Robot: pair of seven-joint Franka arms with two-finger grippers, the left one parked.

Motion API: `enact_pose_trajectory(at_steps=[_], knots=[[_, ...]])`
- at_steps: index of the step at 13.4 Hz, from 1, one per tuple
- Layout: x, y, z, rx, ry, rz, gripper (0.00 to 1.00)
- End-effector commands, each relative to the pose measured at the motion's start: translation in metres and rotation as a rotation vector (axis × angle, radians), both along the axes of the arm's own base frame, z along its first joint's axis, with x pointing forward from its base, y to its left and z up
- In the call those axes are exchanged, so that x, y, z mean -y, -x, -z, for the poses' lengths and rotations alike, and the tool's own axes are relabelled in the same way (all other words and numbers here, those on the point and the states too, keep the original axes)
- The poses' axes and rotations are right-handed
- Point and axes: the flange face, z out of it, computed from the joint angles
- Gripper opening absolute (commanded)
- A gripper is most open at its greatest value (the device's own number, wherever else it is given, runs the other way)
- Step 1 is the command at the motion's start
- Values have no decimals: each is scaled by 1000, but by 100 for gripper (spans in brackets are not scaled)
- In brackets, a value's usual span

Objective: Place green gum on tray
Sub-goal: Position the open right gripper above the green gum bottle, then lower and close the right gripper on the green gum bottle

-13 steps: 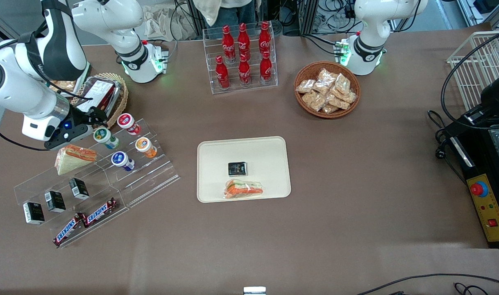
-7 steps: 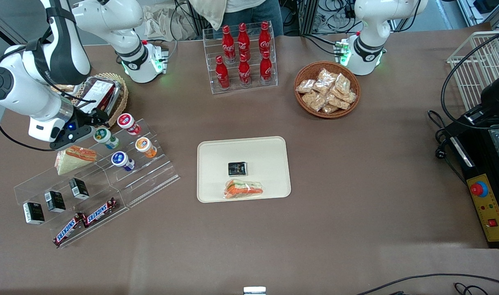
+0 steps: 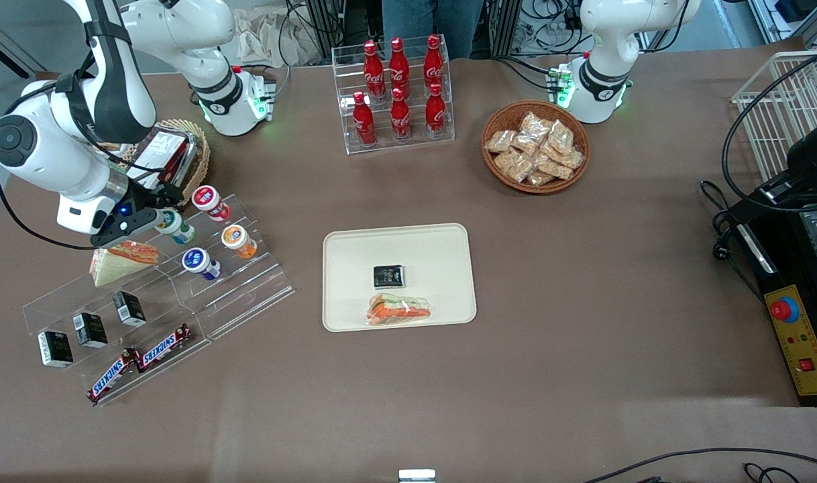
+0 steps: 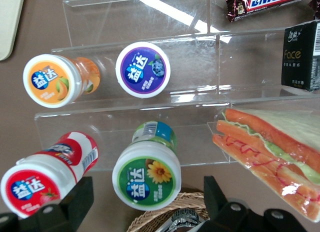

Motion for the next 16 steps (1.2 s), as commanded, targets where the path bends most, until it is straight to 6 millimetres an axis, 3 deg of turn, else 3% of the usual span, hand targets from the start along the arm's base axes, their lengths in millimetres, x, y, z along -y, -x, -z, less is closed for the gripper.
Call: enact_pose_trajectory(at_steps=[1,3,4,7,13,16], knots=[[3,-2,7,17,18,-13,96],[4,-3,11,13,19,-10,91],[7,-3,14,11,19,-4,84],[7,-5,17,13,21,-5,80],[7,-5,17,11,19,-4,49],[6,-4,12,14,20,-5,48]])
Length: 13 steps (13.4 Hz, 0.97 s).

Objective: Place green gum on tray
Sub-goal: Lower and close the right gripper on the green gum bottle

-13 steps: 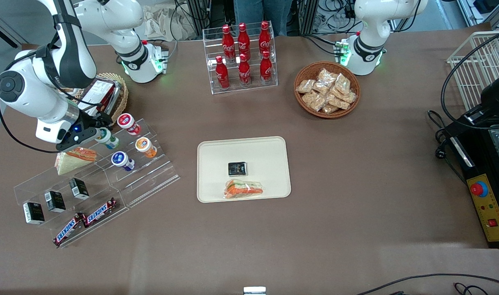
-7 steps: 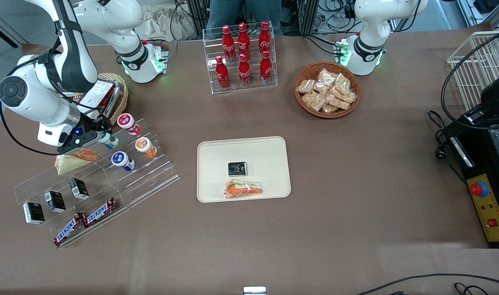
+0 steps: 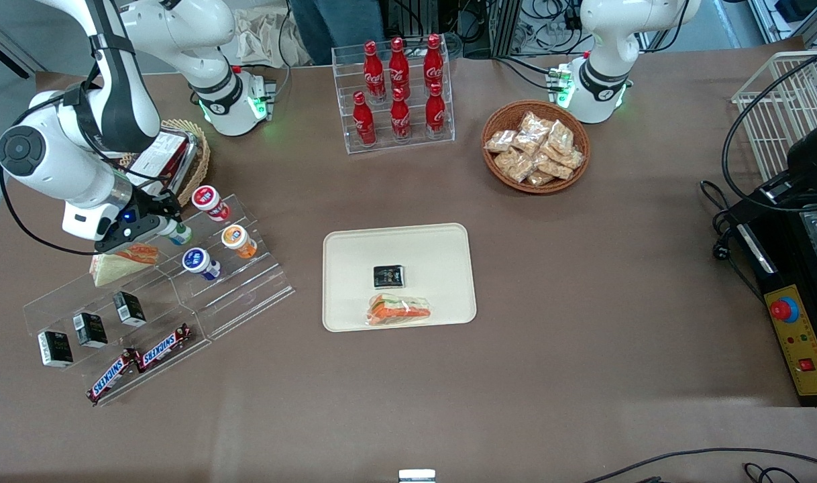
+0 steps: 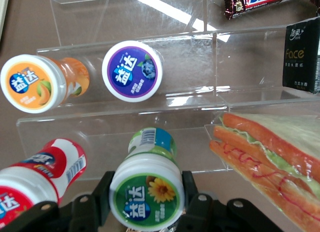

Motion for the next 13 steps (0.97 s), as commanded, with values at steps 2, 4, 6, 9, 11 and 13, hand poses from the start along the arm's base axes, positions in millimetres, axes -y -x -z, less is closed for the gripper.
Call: enact_pose_trajectory(at_steps=[2,4,6,9,11,13], knots=[[2,-1,-17,41,15,-5,48],[2,-5,-34,65,14,-6,48],[-1,-12,-57,61,8,-2,48],[-13,-22,-91,72,-4,7,48],[-40,-23,-100,77,-13,48,48],[-74,-25,-110,89,-20,101,48]])
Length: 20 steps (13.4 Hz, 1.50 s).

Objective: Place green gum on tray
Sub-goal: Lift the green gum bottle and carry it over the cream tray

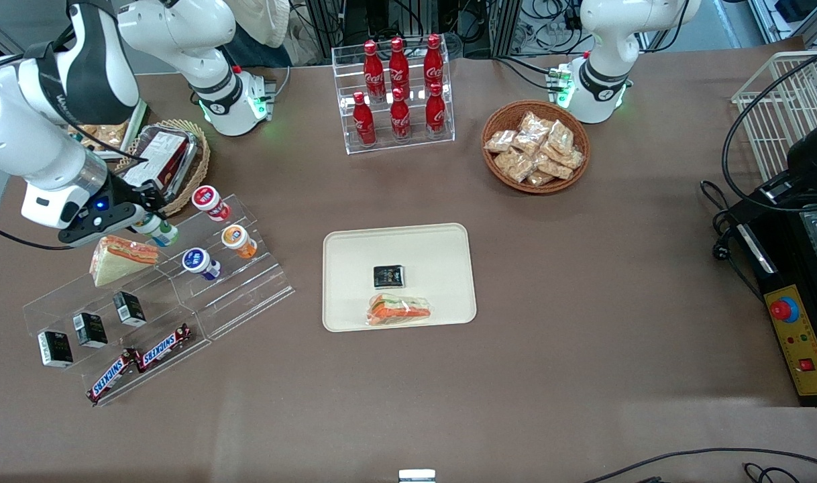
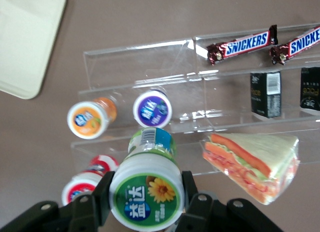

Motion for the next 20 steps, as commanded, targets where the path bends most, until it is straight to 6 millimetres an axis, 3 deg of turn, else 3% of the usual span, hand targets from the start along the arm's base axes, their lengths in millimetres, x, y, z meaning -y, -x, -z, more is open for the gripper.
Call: enact_pose_trajectory(at_steps=[1,3,6,11,13,16,18,20], knots=[[-45,-4,-16,3,-36,86,48],[-87,-2,-20,4,-45,147,48],[-166,0,-13,-11,-31,246,48],[-252,-6,18,-62,-20,364,48],[-276,-4,52,-106,14,420,48],[-328,5,105,-122,26,494,48],[-343,5,131,-120,13,520,48],[-343,1,139,-105,2,516,48]])
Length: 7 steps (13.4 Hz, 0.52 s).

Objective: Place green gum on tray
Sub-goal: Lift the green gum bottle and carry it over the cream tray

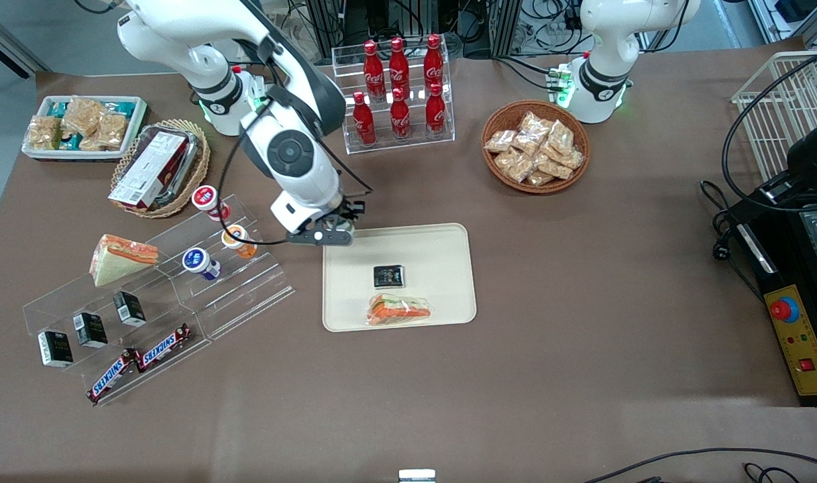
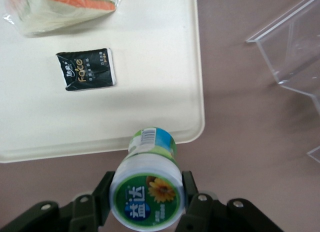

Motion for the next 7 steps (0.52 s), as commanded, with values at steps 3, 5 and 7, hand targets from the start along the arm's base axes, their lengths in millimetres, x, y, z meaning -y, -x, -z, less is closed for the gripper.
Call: enact_pose_trajectory(at_steps=[3,5,7], knots=[[2,-17,15,24,16,13,48],[9,-22,21,37,21,3,48],[11,-27,30,52,32,-8,49]])
